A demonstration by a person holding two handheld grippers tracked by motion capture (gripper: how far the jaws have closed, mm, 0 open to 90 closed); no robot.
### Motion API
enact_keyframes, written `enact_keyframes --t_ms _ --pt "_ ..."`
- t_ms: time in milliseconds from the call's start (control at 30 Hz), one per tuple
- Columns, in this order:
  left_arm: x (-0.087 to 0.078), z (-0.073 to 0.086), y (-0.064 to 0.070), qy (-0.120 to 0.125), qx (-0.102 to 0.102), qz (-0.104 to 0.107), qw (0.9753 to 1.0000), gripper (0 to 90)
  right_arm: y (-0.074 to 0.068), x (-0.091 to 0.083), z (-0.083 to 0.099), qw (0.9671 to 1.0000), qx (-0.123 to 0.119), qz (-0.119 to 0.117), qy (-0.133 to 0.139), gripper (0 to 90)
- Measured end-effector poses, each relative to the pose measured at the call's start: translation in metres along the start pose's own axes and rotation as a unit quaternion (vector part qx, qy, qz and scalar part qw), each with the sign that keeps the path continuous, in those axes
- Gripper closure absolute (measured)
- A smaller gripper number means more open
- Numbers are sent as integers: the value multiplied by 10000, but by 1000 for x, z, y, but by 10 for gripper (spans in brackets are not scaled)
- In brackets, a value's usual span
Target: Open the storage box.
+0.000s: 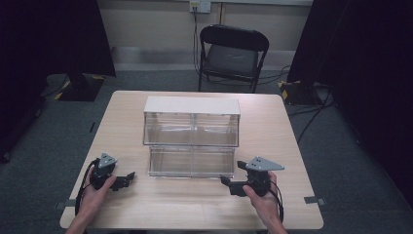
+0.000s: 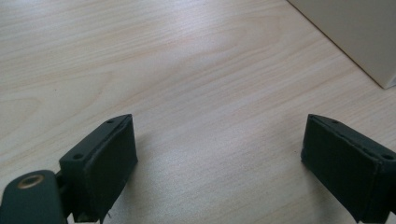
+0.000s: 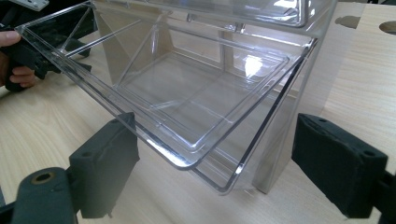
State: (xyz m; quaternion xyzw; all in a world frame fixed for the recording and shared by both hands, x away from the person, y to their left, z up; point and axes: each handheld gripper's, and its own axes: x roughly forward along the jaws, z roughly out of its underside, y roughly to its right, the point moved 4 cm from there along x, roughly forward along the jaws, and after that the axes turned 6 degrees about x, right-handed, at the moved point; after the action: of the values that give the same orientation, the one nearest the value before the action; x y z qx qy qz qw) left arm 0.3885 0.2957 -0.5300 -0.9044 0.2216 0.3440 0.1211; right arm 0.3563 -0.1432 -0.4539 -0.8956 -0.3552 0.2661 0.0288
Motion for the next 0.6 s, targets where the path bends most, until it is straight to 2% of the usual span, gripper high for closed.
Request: enact_keyframes --t_ms 600 --pt "0 0 0 1 2 3 10000 97 -3 1 -4 10000 39 -74 45 135"
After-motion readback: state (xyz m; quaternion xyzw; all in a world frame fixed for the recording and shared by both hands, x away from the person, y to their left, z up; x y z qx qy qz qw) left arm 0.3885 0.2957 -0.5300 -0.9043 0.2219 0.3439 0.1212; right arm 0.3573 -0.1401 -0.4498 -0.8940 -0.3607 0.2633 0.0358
